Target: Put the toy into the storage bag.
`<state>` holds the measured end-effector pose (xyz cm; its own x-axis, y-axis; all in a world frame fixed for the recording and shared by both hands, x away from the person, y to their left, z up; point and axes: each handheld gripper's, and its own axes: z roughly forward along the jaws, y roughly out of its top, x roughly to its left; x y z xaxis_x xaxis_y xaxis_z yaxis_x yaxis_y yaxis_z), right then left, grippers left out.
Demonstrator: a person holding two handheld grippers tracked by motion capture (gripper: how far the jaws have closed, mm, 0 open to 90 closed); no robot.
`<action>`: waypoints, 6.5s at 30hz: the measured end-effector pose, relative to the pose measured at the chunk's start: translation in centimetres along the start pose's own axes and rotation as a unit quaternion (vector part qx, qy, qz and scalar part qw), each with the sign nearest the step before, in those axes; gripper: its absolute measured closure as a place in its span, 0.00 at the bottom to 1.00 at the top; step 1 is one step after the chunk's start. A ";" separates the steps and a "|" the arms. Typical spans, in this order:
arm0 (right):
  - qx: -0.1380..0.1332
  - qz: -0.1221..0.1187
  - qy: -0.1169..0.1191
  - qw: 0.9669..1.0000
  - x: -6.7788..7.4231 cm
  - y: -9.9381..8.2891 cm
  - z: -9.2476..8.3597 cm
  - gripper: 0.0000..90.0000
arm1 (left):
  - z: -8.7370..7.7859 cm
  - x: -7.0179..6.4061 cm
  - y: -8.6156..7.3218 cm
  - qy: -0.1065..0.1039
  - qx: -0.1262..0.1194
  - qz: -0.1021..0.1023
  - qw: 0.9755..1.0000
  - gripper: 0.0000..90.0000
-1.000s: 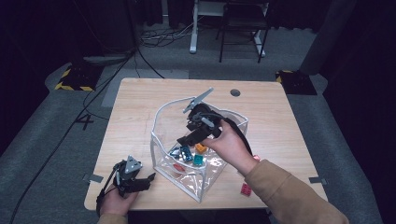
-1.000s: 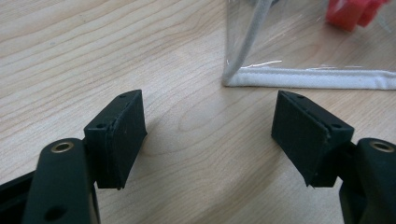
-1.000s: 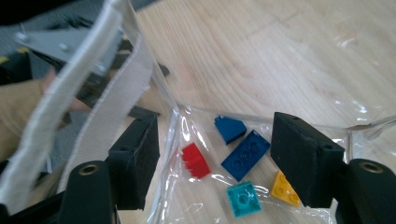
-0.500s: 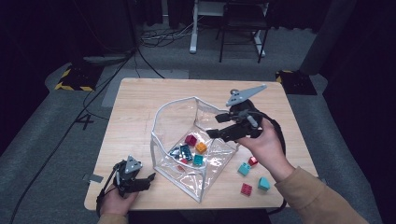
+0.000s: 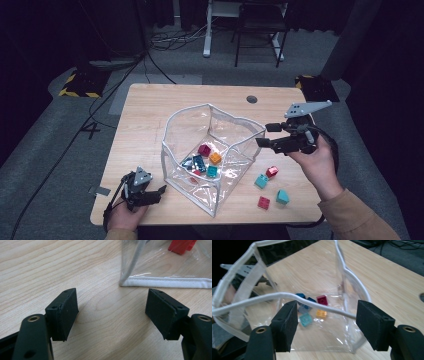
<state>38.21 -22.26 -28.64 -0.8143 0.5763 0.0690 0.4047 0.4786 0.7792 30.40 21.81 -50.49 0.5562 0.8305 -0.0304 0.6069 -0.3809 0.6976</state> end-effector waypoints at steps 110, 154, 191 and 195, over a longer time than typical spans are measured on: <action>0.034 0.080 -0.021 0.996 -4.0 -9.1 -0.2 0.65 | 0.0 0.0 0.0 0.006 -0.001 -0.004 1.000 0.29; 0.021 -0.024 0.026 0.999 0.9 6.5 0.8 0.65 | 0.1 0.0 0.1 0.005 -0.001 -0.007 1.000 0.29; 0.140 -0.030 0.035 0.989 4.7 8.6 15.0 0.65 | 0.1 0.0 0.1 0.003 0.000 -0.006 1.000 0.29; 0.158 -0.027 0.028 0.987 4.7 8.2 15.5 0.65 | 0.1 0.0 0.1 0.004 -0.001 -0.006 1.000 0.29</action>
<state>44.13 -5.34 -31.55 -0.8565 0.5109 0.0736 0.4623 0.6958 0.5496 30.48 21.76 -50.51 0.5446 0.8380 -0.0342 0.6122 -0.3693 0.6992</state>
